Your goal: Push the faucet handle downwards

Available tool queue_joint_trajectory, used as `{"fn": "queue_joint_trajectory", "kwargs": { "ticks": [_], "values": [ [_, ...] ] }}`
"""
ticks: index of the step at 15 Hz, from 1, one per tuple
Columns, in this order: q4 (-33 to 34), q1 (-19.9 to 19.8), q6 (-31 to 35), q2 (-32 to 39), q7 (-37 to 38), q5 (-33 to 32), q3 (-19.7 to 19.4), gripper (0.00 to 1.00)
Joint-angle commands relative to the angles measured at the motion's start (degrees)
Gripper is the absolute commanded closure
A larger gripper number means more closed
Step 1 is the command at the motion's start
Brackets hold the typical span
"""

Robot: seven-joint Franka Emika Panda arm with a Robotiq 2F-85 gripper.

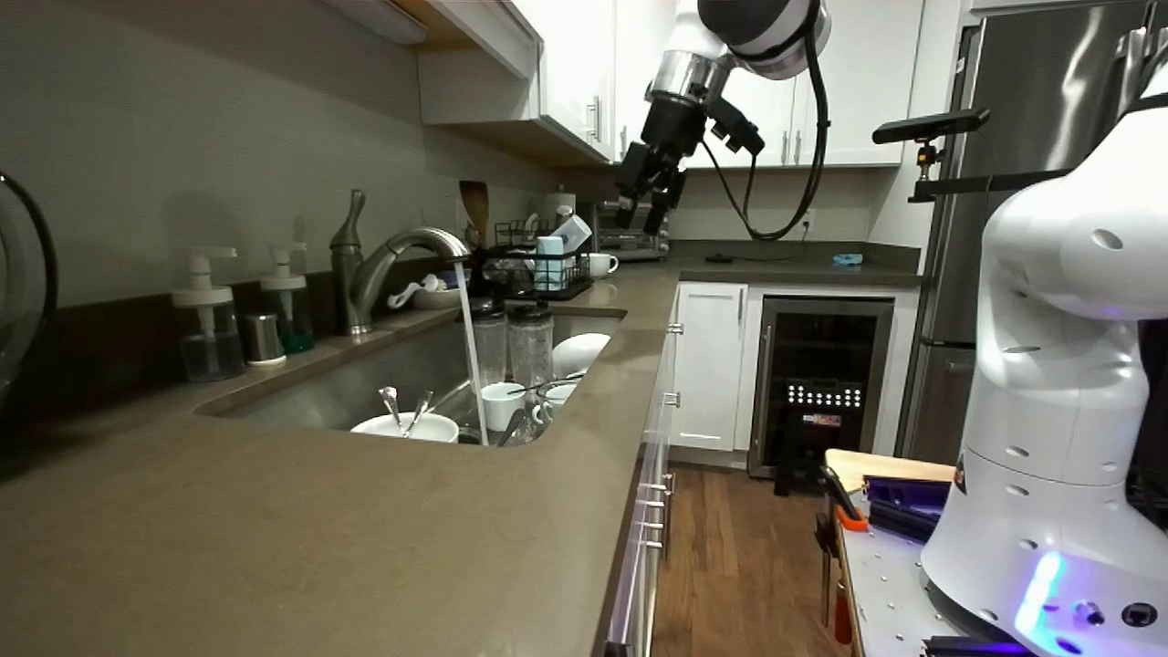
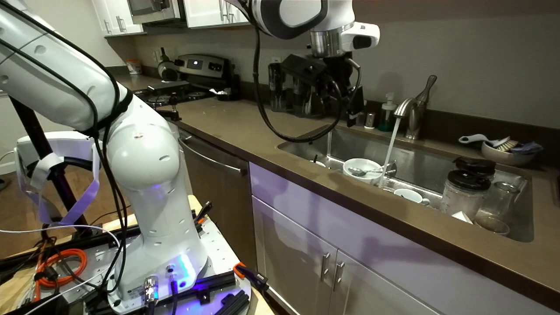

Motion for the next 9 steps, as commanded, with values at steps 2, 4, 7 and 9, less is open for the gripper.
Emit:
{"fn": "queue_joint_trajectory", "kwargs": {
  "ticks": [2, 4, 7, 9],
  "values": [
    [0.14, -0.82, -0.2, 0.08, -0.47, 0.65, 0.74, 0.0],
    [0.54, -0.41, 2.94, 1.57, -0.33, 0.78, 1.01, 0.0],
    [-0.58, 0.43, 10.54, 2.22, -0.47, 1.53, 1.19, 0.0],
    [-0.96, 1.08, 16.48, 3.26, -0.51, 1.88, 1.23, 0.0]
  ]
}}
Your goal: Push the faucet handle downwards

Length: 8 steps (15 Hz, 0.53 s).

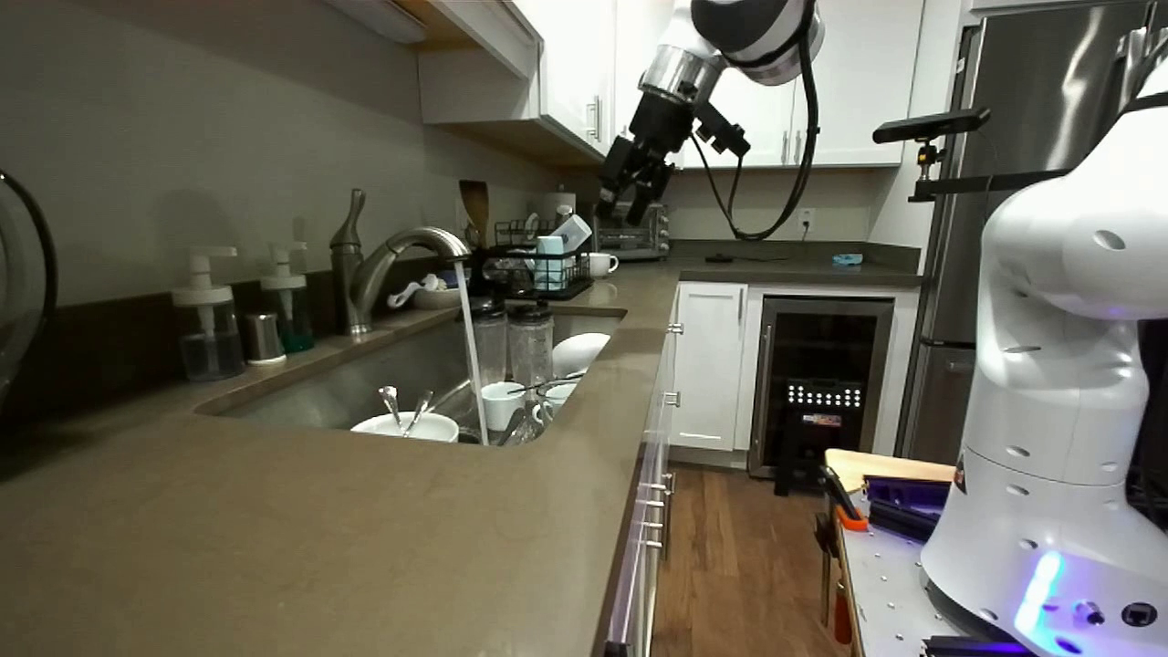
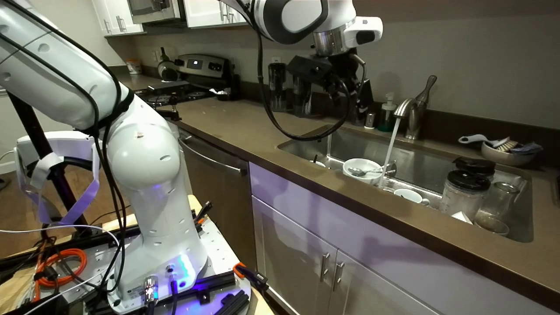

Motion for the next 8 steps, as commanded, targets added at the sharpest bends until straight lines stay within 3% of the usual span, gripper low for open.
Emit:
{"fn": "queue_joint_trajectory", "kwargs": {
  "ticks": [1, 8],
  "values": [
    [-0.75, 1.12, 10.6, 2.58, -0.75, 2.12, 0.44, 0.0],
    [2.07, 4.88, 30.75, 12.54, -1.65, 3.3, -1.16, 0.0]
  ]
}}
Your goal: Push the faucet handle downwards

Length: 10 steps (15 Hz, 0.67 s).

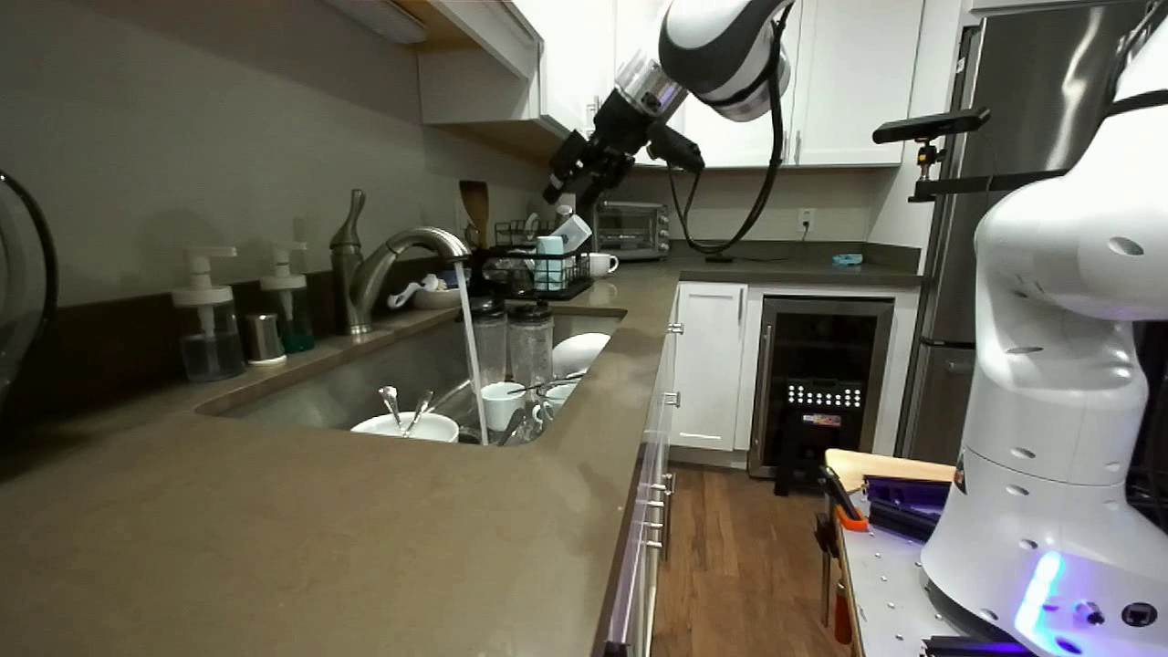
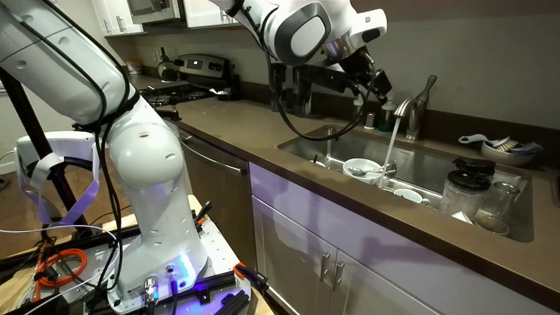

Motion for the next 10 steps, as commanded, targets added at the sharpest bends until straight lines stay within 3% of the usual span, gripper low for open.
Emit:
{"fn": "queue_joint_trajectory", "kwargs": {
  "ticks": [1, 9, 10],
  "values": [
    [4.07, 1.02, 7.6, 7.53, -1.11, 1.15, -0.71, 0.0],
    [20.23, 0.16, 11.82, 21.64, 2.89, 0.03, 0.11, 0.0],
    [15.92, 0.34, 10.9, 18.14, 1.45, 0.0, -0.4, 0.0]
  ]
}}
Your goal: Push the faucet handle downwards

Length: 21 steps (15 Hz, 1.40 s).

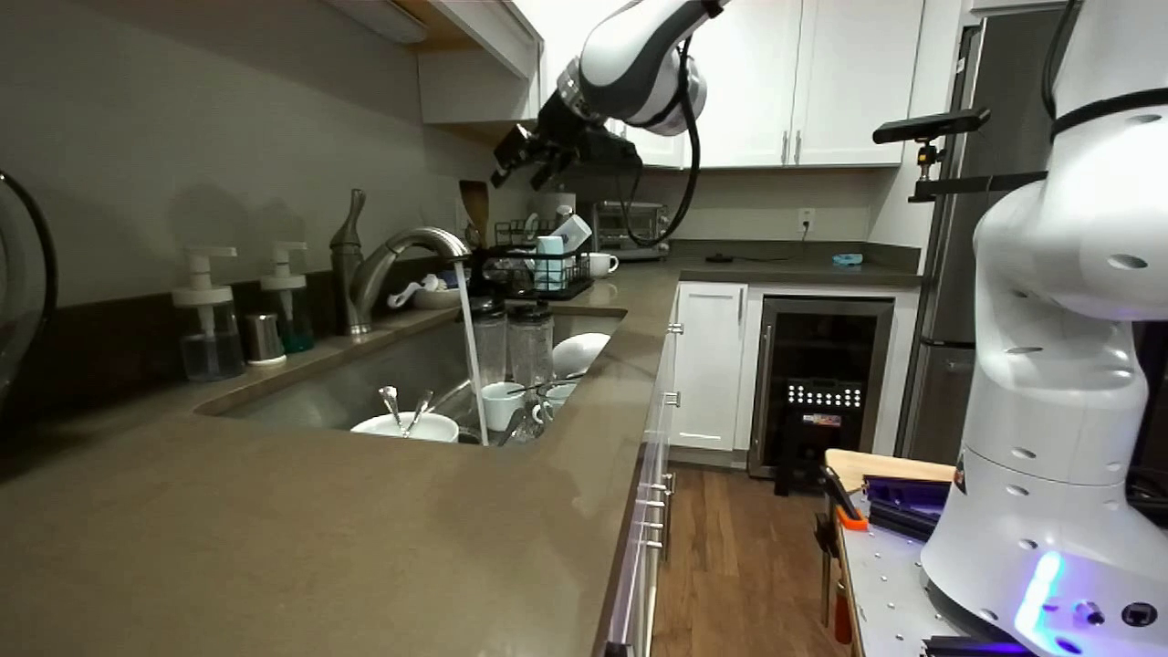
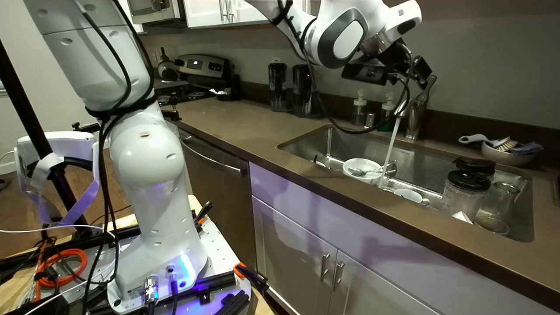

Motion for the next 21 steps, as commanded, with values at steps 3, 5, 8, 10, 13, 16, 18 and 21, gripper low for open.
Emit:
{"fn": "queue_joint_trajectory", "kwargs": {
  "ticks": [3, 5, 8, 10, 13, 16, 18, 21],
  "values": [
    [3.44, 0.02, 0.0, 2.69, 0.45, 0.0, 0.15, 0.0],
    [3.65, 0.01, 0.0, 2.96, 0.48, 0.0, 0.16, 0.0],
    [3.65, 0.01, 0.0, 2.97, 0.49, 0.0, 0.16, 0.0],
    [3.95, -0.39, 0.9, 3.5, 1.27, -0.83, 0.33, 0.0],
    [4.79, -2.48, 1.35, 4.51, 1.9, -0.89, 2.58, 0.0],
    [6.03, -3.32, 2.5, 5.76, 2.22, -1.3, 3.46, 0.0],
    [7.12, -3.67, 3.76, 6.82, 2.38, -1.4, 3.89, 0.0],
    [9.86, -3.82, 5.08, 9.15, 2.39, -1.33, 4.35, 0.0]
  ]
}}
